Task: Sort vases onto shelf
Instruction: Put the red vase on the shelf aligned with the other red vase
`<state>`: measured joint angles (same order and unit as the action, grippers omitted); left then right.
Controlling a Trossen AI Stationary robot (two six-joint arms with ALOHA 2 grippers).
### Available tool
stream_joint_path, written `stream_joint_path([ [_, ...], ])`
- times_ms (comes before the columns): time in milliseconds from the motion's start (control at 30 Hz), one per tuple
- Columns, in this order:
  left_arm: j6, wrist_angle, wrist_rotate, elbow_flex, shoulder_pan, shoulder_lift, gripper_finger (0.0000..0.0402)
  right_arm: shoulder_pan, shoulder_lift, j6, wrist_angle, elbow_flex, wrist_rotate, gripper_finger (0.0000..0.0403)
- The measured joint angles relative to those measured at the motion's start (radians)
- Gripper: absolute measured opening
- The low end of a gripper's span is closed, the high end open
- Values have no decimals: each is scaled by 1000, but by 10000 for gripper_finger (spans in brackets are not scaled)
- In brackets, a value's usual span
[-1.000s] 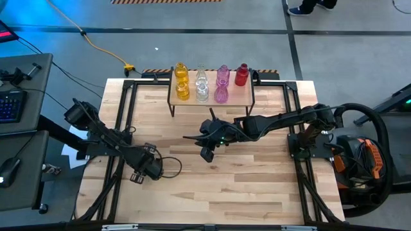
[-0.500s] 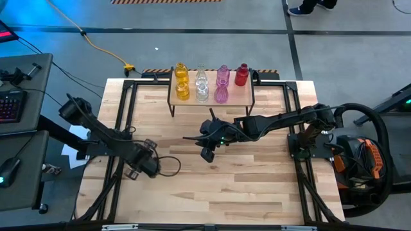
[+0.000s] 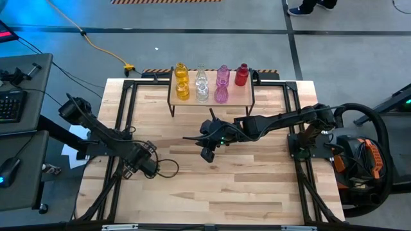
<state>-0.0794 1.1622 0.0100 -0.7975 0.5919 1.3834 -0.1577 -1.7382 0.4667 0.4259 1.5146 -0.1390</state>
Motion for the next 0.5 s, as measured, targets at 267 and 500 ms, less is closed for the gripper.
stream_joint_path([
  [267, -93, -5, 7, -1, 0, 50, 186, 0, 0, 4, 0, 0, 0, 71],
  [500, -119, -15, 13, 0, 5, 124, 186, 0, 0, 4, 3, 0, 0, 71],
])
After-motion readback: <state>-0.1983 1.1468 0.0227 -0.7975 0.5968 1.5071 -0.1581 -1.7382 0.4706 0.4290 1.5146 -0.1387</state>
